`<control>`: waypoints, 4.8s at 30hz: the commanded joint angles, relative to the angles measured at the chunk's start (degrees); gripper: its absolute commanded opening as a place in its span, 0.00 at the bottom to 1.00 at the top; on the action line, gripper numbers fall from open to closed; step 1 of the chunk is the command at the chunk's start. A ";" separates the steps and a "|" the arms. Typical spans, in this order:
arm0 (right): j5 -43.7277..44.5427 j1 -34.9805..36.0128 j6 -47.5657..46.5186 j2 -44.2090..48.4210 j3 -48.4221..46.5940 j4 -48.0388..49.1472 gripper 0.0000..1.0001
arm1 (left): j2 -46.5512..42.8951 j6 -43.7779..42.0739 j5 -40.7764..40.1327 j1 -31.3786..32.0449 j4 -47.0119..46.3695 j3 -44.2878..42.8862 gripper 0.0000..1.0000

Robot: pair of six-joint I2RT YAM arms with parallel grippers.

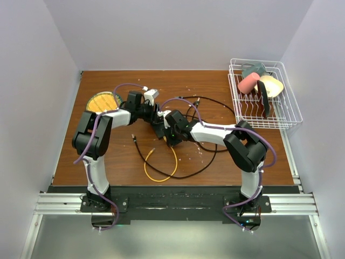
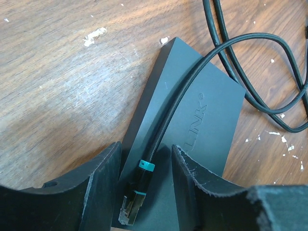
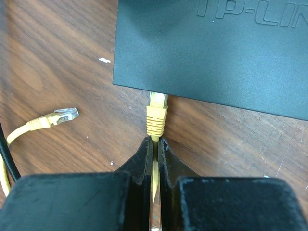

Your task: Insert the plug into the switch port

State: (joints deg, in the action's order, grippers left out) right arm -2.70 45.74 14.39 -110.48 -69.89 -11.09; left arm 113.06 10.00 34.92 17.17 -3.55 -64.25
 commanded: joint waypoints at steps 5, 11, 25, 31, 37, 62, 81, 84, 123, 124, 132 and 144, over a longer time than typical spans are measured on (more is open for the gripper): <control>18.43 -3.46 0.55 -0.35 -4.90 35.53 0.00 | 0.77 6.52 18.26 7.62 23.68 9.32 0.49; 19.49 -3.55 1.86 -2.55 -7.71 35.79 0.00 | 0.15 6.52 18.43 7.79 23.59 11.16 0.49; 13.07 -3.46 -0.24 -6.68 -13.25 37.55 0.00 | 1.11 5.91 19.75 9.99 24.91 10.28 0.49; 13.51 -3.46 0.20 -5.98 -11.60 35.88 0.00 | 0.68 6.78 18.44 10.25 24.21 10.20 0.50; 11.50 -3.46 0.29 -1.41 -3.08 35.70 0.00 | 1.73 9.07 14.57 9.03 23.07 7.30 0.53; 9.03 -3.55 -1.12 4.30 5.55 28.67 0.64 | 4.72 10.39 -2.03 -4.25 28.42 -4.74 0.67; -3.09 -4.08 -9.99 4.31 4.68 16.21 0.71 | 4.02 9.51 -11.36 -6.36 32.82 -11.51 0.68; -3.81 -4.34 -10.61 5.00 5.37 15.22 0.71 | 3.84 9.25 -12.94 -6.27 33.61 -13.44 0.68; -7.15 -5.04 -10.00 1.58 7.13 17.24 0.43 | 9.47 11.27 9.56 -10.75 21.75 -18.55 0.56; -6.54 -5.04 -9.82 1.67 7.39 17.51 0.38 | 9.46 11.18 9.56 -10.75 21.83 -18.46 0.56; -6.52 -5.04 -9.47 0.35 7.13 18.91 0.16 | 8.85 10.74 10.17 -10.66 22.80 -17.40 0.53; -5.57 -4.95 -7.80 -2.73 2.83 21.11 0.00 | 9.29 8.46 14.39 -8.30 27.54 -16.17 0.37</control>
State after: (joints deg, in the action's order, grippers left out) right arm -10.17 40.82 5.50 -110.48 -63.22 5.56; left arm 121.93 19.55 42.50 6.70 18.98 -81.10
